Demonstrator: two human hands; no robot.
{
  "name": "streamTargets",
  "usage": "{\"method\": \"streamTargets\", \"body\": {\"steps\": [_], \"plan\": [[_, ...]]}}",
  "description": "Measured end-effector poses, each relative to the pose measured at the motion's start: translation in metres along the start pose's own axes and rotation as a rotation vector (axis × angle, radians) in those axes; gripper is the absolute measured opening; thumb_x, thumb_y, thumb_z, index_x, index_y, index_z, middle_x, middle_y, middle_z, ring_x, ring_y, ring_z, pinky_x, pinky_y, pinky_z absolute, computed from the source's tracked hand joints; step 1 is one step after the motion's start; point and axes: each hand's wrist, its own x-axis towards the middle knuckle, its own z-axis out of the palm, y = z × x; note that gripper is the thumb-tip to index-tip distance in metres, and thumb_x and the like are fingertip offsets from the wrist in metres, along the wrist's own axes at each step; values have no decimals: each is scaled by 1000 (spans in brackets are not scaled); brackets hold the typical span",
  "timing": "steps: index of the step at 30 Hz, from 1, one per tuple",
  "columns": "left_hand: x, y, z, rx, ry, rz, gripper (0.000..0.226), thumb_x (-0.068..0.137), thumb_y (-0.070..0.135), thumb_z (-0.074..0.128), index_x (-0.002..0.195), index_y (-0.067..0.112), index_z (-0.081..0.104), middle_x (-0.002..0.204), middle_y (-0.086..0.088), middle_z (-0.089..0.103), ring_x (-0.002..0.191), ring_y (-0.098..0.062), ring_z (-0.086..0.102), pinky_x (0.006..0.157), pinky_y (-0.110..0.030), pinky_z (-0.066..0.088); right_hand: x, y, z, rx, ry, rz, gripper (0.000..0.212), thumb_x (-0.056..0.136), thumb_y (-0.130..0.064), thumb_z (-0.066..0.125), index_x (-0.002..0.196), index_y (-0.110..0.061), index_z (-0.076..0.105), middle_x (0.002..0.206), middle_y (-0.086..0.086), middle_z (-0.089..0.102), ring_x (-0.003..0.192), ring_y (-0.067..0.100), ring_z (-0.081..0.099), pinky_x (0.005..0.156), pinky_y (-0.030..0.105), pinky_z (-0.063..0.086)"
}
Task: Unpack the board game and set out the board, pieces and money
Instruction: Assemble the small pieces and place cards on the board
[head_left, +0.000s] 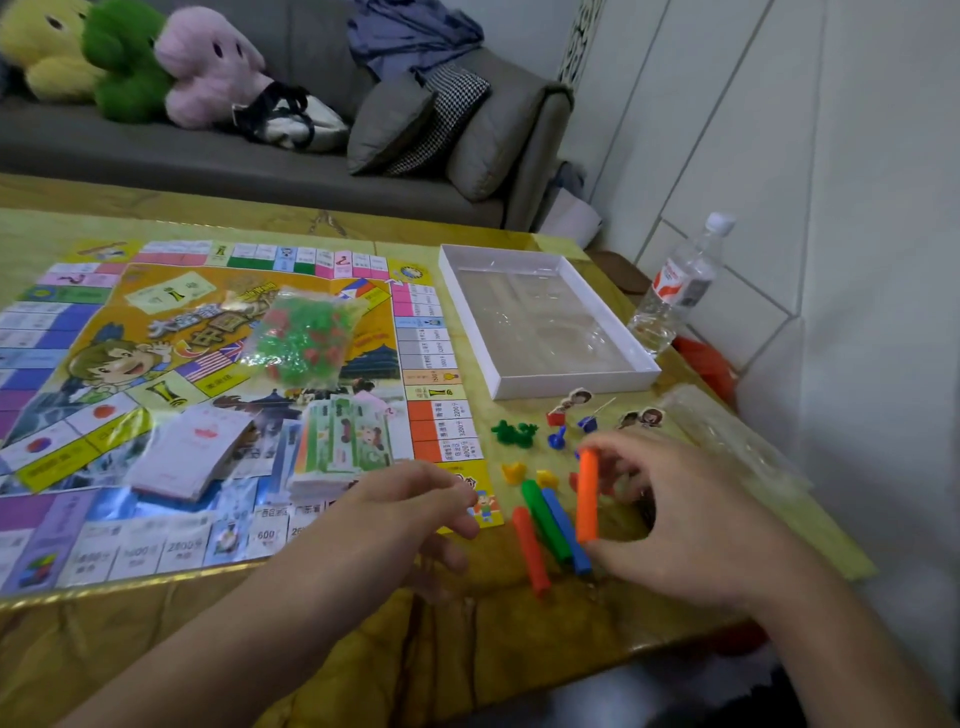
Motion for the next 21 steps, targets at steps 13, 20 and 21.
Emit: {"method": "streamTargets", "body": {"steps": [13,20,21], "plan": [[8,-28,26,588,20,178,10,96,28,65,90,32,71,87,13,68,79,-7,65,74,-27,55,-6,37,22,-103,-411,142,104,83,-24,87,163,-45,25,135,-38,26,132,0,40,117,23,36],[4,-25,35,682,11,172,8,100,31,61,96,33,67,98,14,65,90,-3,63,76,-20,55,-11,30,20,-70,-414,187,112,86,-11,82,165,-46,11,143,-32,33,135,-1,41,115,27,42],[5,-25,34,694,10,170,7,99,31,61,96,33,67,98,14,65,90,-3,63,79,-21,55,-12,30,18,-65,-414,190,112,85,-9,82,164,-48,13,141,-33,35,131,-4,43,112,26,44]]}}
